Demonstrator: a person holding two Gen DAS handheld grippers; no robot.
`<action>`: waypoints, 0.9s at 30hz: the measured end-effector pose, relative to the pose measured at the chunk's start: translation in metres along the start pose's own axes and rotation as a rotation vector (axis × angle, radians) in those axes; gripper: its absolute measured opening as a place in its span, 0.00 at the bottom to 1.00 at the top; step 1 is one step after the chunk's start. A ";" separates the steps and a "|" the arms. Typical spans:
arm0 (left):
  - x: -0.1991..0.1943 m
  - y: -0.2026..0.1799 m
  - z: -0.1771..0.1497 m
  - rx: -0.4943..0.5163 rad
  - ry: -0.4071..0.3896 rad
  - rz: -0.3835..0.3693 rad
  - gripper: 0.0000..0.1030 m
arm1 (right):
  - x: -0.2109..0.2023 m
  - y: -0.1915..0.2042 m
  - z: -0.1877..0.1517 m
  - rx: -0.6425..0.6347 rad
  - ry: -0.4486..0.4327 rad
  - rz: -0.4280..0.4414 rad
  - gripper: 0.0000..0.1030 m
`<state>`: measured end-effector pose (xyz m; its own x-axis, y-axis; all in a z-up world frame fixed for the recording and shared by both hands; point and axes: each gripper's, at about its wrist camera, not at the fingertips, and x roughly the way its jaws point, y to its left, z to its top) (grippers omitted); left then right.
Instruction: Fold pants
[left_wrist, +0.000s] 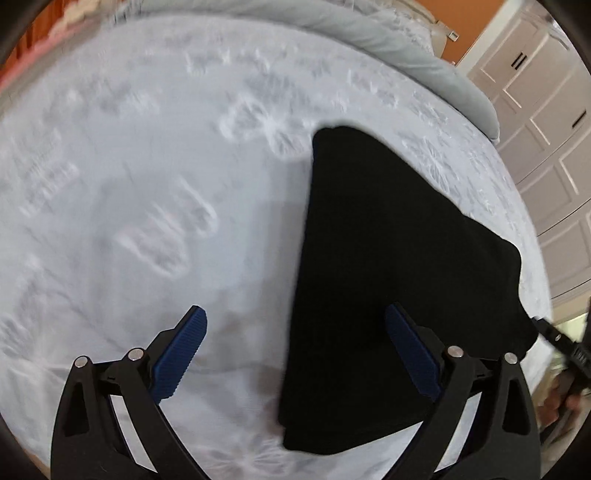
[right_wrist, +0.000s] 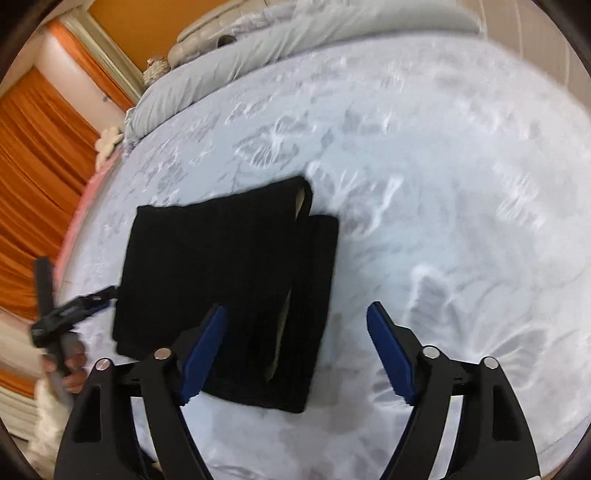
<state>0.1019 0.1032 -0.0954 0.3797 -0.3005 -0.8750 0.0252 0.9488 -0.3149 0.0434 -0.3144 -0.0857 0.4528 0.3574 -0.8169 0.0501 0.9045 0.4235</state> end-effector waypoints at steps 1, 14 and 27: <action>0.011 0.000 -0.001 -0.011 0.026 -0.020 0.95 | 0.012 0.001 0.003 0.018 0.027 0.017 0.75; -0.034 0.050 -0.024 -0.083 0.036 0.102 0.00 | 0.032 0.027 -0.021 -0.120 0.128 -0.085 0.53; -0.078 -0.036 -0.030 0.228 -0.227 0.127 0.68 | 0.067 0.063 0.054 -0.202 -0.019 -0.204 0.34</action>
<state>0.0438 0.0894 -0.0270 0.5883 -0.1734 -0.7898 0.1611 0.9823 -0.0956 0.1252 -0.2462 -0.0926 0.4679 0.1604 -0.8691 -0.0358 0.9860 0.1627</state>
